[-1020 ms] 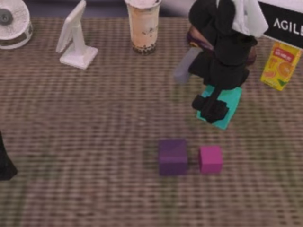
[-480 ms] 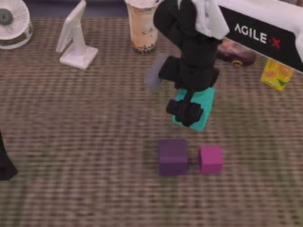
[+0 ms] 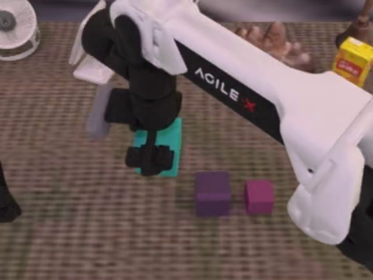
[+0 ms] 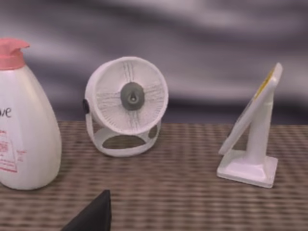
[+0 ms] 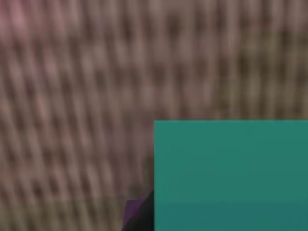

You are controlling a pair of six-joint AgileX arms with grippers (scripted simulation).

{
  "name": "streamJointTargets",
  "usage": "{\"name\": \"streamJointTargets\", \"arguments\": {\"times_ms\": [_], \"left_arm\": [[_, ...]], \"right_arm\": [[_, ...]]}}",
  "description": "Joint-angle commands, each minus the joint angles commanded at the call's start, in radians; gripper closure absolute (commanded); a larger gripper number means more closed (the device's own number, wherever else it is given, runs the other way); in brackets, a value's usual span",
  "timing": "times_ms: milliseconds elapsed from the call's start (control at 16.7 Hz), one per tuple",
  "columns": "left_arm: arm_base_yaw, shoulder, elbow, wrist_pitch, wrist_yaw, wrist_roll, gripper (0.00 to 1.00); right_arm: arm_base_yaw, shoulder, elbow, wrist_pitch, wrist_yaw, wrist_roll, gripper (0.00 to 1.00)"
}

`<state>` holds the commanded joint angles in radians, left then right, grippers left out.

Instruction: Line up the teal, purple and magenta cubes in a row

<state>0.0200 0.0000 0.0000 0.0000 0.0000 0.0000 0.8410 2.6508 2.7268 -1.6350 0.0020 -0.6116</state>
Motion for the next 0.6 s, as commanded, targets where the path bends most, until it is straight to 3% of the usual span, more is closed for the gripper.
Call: {"name": "streamJointTargets", "arguments": {"times_ms": [240, 600], "left_arm": [[0.000, 0.000, 0.000, 0.000, 0.000, 0.000, 0.00], [0.000, 0.000, 0.000, 0.000, 0.000, 0.000, 0.00]], "right_arm": [[0.078, 0.078, 0.158, -0.083, 0.003, -0.012, 1.00], [0.083, 0.083, 0.171, -0.088, 0.002, -0.011, 1.00]]}}
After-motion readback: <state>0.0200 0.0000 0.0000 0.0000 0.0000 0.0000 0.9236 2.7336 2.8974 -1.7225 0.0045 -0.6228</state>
